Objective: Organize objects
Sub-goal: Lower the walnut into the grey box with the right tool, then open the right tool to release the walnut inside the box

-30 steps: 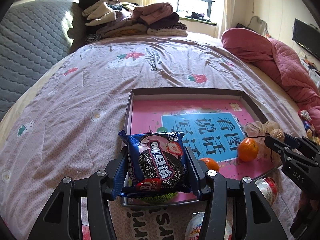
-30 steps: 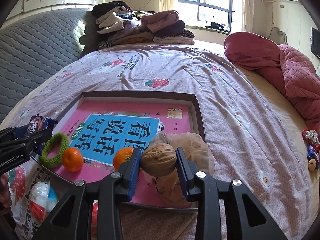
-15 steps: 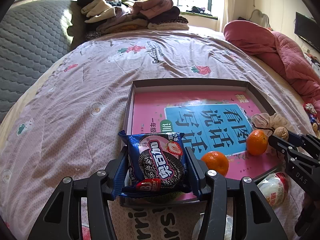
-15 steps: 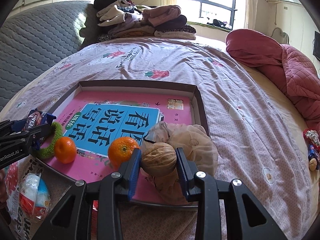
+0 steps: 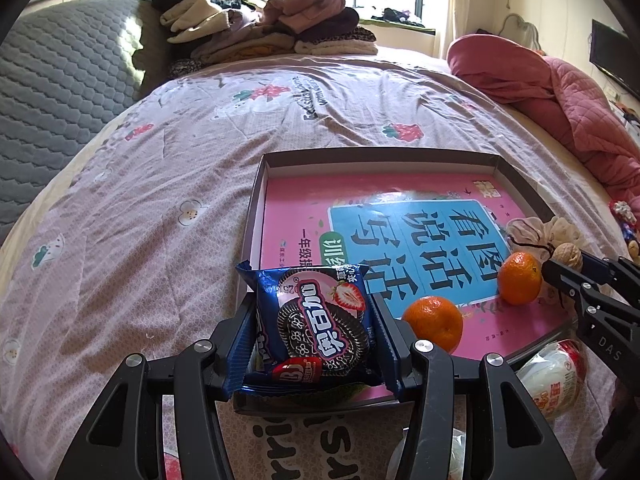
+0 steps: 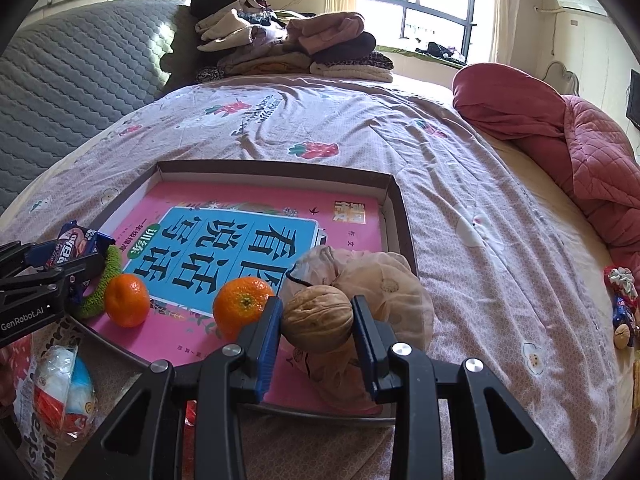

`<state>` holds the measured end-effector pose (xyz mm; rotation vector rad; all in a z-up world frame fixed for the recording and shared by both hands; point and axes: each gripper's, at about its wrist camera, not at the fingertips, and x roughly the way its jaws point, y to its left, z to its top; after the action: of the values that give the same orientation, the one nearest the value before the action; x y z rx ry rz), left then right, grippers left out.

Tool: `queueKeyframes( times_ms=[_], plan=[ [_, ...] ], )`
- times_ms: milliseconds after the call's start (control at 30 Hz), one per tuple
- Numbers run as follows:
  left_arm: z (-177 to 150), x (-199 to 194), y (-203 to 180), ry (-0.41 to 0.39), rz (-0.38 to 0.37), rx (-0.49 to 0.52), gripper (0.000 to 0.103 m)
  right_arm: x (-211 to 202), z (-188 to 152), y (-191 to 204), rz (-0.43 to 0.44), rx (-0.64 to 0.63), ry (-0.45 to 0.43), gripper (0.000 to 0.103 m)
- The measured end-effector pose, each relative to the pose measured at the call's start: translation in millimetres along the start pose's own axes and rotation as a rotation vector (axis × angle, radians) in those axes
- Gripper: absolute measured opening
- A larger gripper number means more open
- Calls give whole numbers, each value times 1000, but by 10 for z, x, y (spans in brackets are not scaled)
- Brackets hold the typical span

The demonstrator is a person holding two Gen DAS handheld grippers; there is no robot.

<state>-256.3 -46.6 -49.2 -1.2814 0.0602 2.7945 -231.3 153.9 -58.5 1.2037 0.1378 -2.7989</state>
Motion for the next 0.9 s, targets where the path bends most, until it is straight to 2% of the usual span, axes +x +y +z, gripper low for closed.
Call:
queueKeyframes(
  times_ms=[900],
  plan=[
    [0,81,64,37,-9,-23,56,79,45,-30,7,30,7,35]
  ],
)
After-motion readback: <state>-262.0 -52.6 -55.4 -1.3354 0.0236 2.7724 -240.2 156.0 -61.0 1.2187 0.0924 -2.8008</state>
